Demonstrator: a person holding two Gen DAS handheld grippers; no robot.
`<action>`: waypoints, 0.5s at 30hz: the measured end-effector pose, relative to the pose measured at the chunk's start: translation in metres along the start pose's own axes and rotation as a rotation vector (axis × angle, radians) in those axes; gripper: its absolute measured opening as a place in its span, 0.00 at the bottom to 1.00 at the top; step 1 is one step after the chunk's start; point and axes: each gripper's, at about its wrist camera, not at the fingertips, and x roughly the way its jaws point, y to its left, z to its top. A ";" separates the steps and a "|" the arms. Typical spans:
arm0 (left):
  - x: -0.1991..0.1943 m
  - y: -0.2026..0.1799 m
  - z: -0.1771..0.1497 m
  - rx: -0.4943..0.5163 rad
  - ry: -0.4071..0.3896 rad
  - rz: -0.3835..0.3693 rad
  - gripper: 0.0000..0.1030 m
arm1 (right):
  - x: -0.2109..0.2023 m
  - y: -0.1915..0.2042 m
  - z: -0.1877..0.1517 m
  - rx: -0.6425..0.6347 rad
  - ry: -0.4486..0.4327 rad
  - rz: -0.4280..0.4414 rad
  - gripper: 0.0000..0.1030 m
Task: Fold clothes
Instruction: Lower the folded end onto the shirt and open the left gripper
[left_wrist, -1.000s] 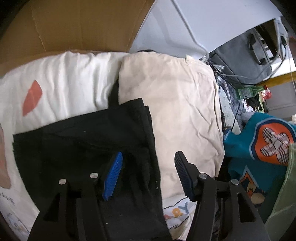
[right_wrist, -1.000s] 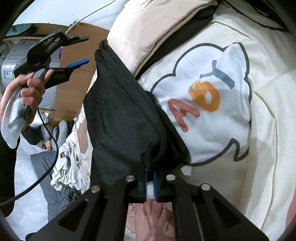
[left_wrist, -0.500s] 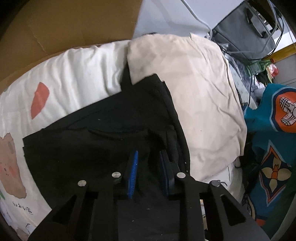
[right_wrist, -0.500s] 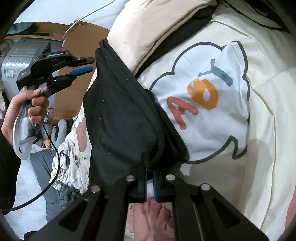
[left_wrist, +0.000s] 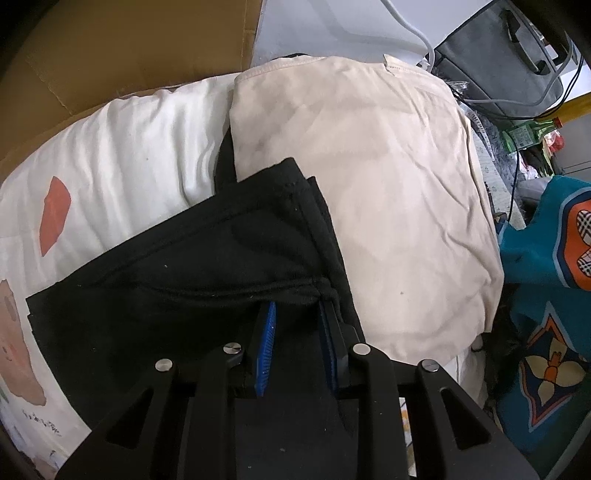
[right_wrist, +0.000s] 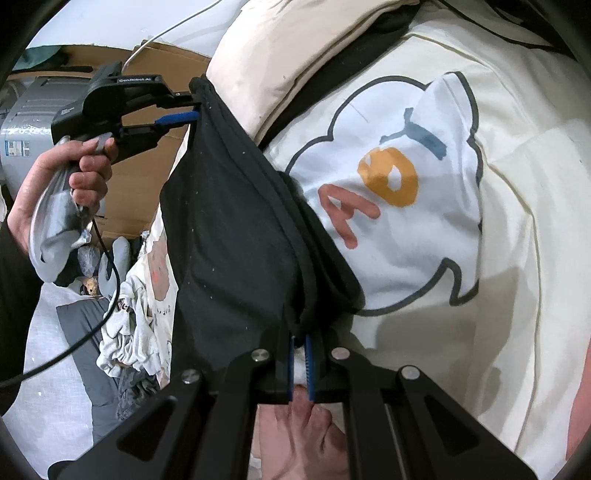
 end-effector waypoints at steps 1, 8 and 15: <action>-0.002 0.002 0.000 -0.003 0.007 -0.003 0.22 | -0.001 0.000 -0.001 0.002 0.006 0.000 0.05; -0.036 0.032 -0.002 -0.029 -0.001 0.035 0.23 | -0.023 -0.001 -0.006 -0.014 0.003 -0.021 0.13; -0.077 0.091 -0.016 -0.081 -0.023 0.096 0.23 | -0.041 0.004 0.005 -0.044 -0.071 -0.035 0.31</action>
